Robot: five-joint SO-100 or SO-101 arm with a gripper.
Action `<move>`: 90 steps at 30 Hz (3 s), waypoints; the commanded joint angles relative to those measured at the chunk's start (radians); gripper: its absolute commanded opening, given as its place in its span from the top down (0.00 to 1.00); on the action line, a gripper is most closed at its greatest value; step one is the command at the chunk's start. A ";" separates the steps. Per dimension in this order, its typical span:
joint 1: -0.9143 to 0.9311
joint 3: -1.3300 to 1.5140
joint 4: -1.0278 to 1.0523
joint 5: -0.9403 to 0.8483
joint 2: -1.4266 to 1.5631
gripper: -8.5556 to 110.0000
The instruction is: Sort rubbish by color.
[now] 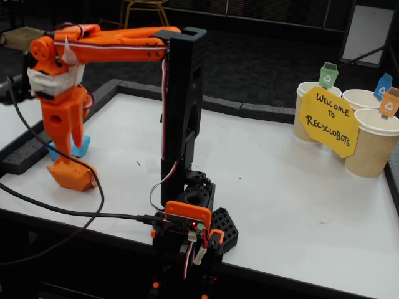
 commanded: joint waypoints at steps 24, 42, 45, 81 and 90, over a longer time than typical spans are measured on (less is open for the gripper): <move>-0.110 0.166 -0.155 0.020 0.031 0.85; -0.091 0.201 -0.232 0.020 0.032 0.93; -0.075 0.166 -0.190 0.020 0.034 0.93; -0.075 0.339 -0.396 0.006 0.028 0.80; -0.058 0.342 -0.448 0.012 0.002 0.89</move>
